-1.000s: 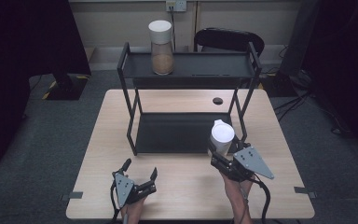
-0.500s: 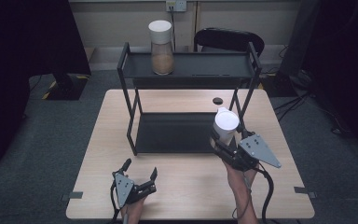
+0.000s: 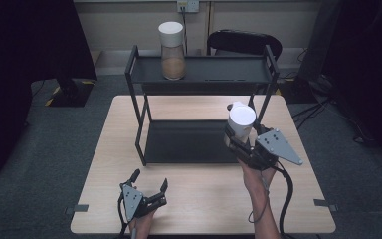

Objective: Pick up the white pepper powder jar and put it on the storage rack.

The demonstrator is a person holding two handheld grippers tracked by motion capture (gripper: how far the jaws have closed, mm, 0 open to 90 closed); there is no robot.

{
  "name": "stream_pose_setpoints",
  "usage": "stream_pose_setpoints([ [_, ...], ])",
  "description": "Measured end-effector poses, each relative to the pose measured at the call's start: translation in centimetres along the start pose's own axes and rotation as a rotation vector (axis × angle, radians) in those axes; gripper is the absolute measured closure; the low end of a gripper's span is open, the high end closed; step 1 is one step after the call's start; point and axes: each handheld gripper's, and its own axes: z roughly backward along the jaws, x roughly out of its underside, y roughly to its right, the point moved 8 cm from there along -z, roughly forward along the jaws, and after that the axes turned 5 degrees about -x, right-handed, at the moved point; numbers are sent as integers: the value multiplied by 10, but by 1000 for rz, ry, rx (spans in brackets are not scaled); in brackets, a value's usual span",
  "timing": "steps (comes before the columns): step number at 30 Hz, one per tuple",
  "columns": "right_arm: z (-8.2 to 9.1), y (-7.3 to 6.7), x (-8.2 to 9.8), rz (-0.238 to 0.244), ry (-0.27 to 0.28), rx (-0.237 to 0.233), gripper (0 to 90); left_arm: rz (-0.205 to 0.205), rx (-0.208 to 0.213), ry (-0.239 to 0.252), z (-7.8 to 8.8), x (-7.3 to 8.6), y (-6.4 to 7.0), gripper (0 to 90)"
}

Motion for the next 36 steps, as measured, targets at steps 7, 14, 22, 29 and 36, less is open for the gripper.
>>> stream_pose_setpoints([
  [7,-11,1,-18,17,11,-7,306,0,0,0,0,0,0,24],
  [14,-24,5,-41,8,44,-18,307,0,0,0,0,0,0,24],
  [22,-41,8,-68,15,63,-23,306,0,0,0,0,0,0,24],
  [29,-55,6,-83,14,60,-29,307,0,2,1,0,0,0,24],
  [36,-68,4,-91,32,46,-22,307,0,2,1,0,0,0,22],
])
